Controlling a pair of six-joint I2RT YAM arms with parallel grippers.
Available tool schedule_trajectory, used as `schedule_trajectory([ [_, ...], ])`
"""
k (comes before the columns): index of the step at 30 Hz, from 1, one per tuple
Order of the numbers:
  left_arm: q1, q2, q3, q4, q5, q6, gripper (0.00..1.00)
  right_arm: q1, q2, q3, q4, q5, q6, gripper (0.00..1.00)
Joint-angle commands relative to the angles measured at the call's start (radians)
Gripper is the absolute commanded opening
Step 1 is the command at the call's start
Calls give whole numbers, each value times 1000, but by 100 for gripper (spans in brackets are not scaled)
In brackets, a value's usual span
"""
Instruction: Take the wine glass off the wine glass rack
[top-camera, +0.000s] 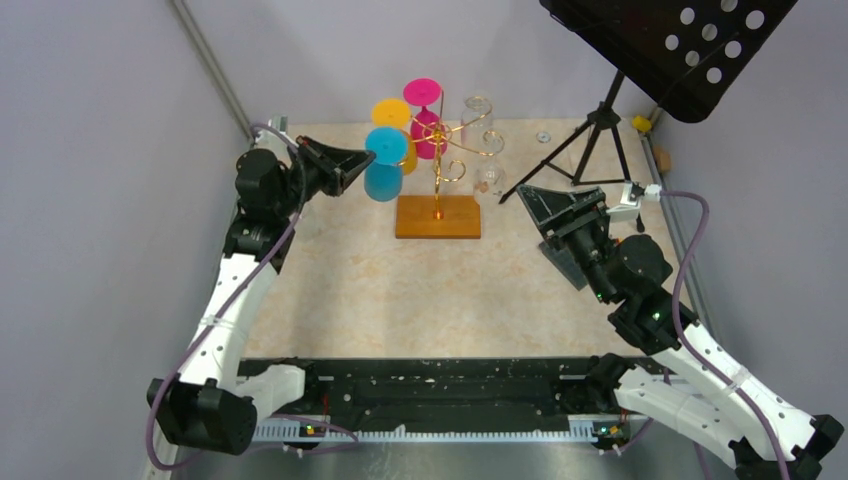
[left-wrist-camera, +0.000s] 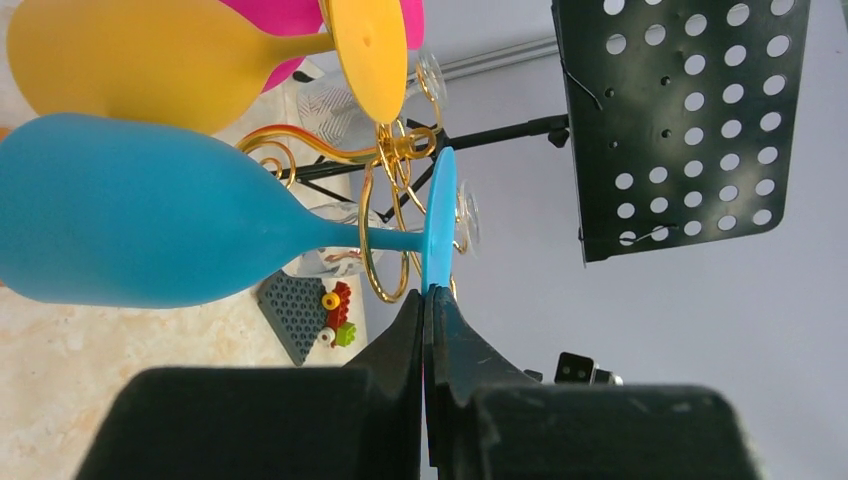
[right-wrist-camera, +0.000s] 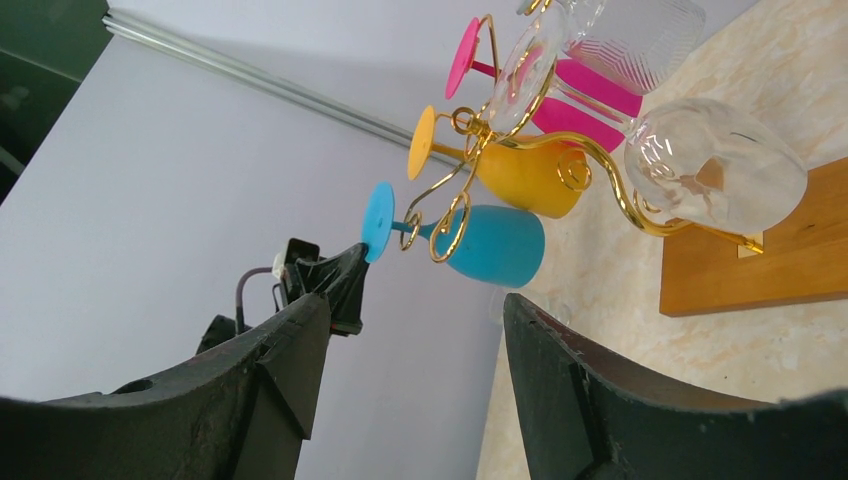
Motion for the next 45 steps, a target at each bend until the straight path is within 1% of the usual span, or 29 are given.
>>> schedule_trajectory([
  [1,5,38,70,63,-8,31,0,-7,-3,1,23,8,6,66],
  [6,5,103,113,116,63,10,0,-7,-4,2,21,9,2,66],
  [12,-1,133,133,135,128,8,0,-8,-4,5,18,15,-6,66],
  [22,-24,123,136,115,222,36,0,-8,2,2,23,5,1,66],
  [26,-26,111,122,107,234,44,0,-8,5,1,26,-5,6,66],
  [37,-28,60,107,69,280,82,0,-8,24,5,45,-37,7,71],
  [45,-28,61,90,95,326,79,0,-8,76,22,71,-92,5,72],
])
